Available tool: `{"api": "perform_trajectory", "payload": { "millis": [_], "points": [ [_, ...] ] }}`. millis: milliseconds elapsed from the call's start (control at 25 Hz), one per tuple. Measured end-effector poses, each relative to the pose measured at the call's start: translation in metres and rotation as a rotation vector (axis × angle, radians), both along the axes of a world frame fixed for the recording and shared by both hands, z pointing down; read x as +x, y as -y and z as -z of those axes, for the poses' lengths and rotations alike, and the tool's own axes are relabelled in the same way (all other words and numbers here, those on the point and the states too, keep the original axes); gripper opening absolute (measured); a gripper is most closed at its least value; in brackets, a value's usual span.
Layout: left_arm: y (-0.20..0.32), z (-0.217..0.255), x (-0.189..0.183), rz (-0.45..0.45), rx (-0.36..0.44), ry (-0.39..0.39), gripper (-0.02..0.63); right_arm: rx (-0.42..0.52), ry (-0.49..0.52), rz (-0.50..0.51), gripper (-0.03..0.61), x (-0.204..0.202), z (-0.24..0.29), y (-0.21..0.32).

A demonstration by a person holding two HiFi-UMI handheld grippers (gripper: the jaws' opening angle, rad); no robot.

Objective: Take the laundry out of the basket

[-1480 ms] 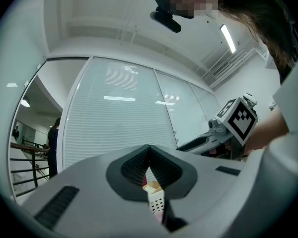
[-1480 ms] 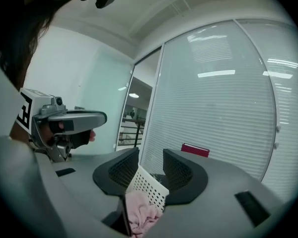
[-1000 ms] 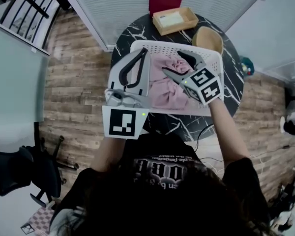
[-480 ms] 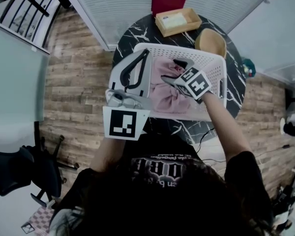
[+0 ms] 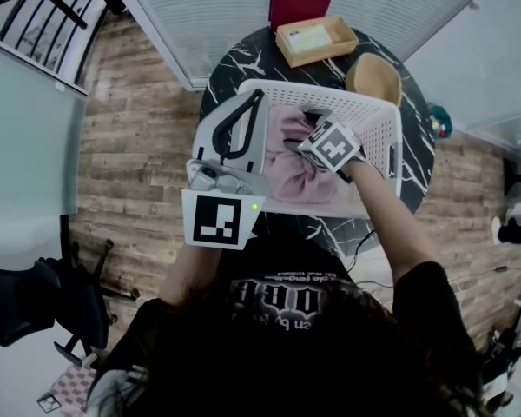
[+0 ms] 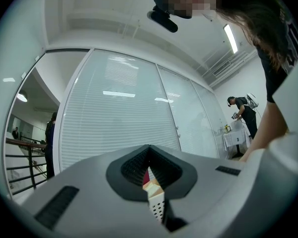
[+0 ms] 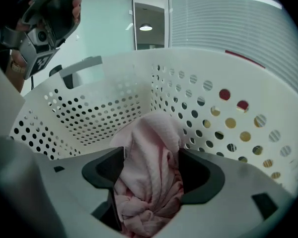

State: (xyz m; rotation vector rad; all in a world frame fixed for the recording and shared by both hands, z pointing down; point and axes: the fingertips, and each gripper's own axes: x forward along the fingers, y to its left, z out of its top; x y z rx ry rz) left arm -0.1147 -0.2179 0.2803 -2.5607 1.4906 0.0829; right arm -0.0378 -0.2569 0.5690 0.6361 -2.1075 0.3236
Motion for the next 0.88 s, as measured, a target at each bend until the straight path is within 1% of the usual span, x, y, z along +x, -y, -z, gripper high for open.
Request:
{"api": "perform_trajectory", "payload": {
  "millis": [160,280,560,720,880],
  "points": [
    [0.001,-0.001,-0.002,0.004,-0.004,-0.002,-0.002,-0.058,-0.029,0.010,0.344,-0.002,-0.011,-0.004],
    [0.002,-0.001,-0.003,0.004,-0.003,0.003,0.000,-0.072,-0.066,0.010,0.344,0.002,-0.019,-0.001],
    [0.004,-0.003,-0.006,0.013,-0.008,0.007,-0.002,-0.117,-0.113,0.029,0.344,0.003,-0.033,0.000],
    [0.005,-0.004,-0.009,0.017,-0.011,0.010,0.000,-0.181,-0.132,0.028,0.344,0.001,-0.046,-0.008],
    [0.006,-0.004,-0.010,0.016,-0.008,0.018,-0.002,-0.167,-0.149,0.033,0.341,-0.003,-0.051,-0.005]
  ]
}}
